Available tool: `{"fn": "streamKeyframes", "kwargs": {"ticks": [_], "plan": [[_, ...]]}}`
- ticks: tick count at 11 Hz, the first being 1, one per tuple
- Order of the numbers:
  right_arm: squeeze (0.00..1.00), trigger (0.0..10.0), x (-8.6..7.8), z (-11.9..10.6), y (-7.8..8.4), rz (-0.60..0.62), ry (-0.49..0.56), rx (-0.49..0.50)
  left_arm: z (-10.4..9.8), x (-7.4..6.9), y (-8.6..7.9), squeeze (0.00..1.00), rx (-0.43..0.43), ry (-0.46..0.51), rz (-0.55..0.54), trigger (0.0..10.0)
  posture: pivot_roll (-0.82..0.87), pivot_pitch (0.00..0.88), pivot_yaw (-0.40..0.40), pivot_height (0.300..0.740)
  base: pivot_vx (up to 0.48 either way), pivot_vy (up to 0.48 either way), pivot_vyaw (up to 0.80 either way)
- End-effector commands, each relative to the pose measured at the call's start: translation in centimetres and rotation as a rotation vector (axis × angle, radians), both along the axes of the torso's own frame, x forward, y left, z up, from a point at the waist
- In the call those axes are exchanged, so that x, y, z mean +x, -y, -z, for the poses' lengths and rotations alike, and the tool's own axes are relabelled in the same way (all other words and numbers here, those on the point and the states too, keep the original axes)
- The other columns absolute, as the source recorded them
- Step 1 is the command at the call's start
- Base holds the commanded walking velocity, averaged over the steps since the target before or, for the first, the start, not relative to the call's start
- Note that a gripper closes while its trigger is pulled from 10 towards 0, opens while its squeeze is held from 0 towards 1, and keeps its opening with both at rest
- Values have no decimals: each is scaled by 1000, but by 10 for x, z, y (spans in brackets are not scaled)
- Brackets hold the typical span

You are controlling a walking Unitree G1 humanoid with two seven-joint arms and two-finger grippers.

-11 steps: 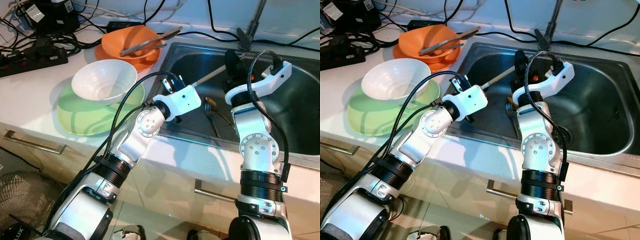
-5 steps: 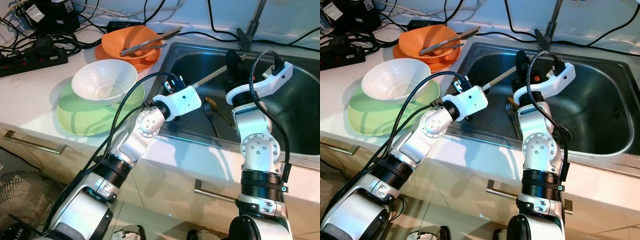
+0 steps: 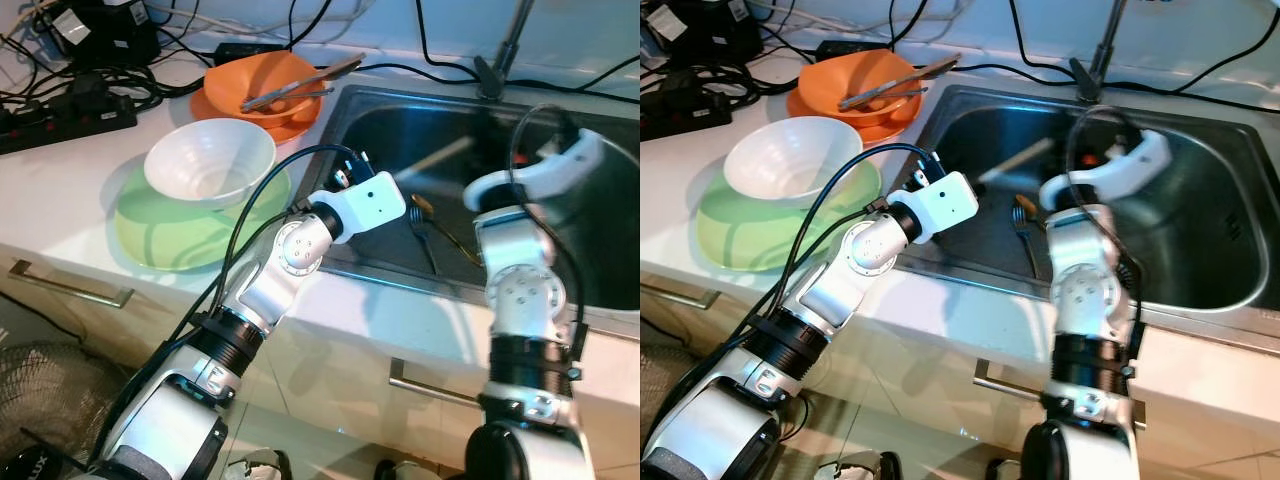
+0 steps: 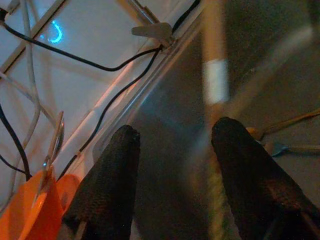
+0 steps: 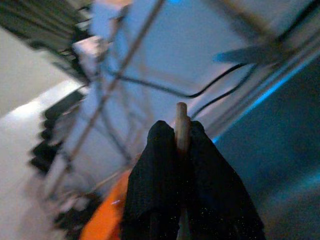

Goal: Kitchen organization

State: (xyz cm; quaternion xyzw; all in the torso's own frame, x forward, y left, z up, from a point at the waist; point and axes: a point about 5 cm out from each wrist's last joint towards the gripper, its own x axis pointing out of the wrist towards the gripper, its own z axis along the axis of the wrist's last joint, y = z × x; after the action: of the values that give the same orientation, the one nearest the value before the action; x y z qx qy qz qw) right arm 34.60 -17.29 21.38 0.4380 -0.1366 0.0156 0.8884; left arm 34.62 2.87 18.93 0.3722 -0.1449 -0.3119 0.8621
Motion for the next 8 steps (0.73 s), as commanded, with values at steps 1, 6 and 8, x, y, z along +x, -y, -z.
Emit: {"fn": "streamKeyframes", "kwargs": {"ticks": [1, 6, 8], "plan": [[0, 0, 1, 2, 7, 47, -18, 2, -2, -1, 0, 1000, -11, -1, 16, 10000, 78, 86, 42, 740, 0, 0, 0], [0, 7843, 8, 16, 32, 219, -98, -196, 1, -4, 2, 0, -162, -107, 24, 10000, 86, 83, 41, 740, 0, 0, 0], [0, 10000, 10, 12, 30, 230, -77, -349, 3, -4, -3, 0, -288, -183, -3, 10000, 83, 82, 41, 740, 0, 0, 0]]}}
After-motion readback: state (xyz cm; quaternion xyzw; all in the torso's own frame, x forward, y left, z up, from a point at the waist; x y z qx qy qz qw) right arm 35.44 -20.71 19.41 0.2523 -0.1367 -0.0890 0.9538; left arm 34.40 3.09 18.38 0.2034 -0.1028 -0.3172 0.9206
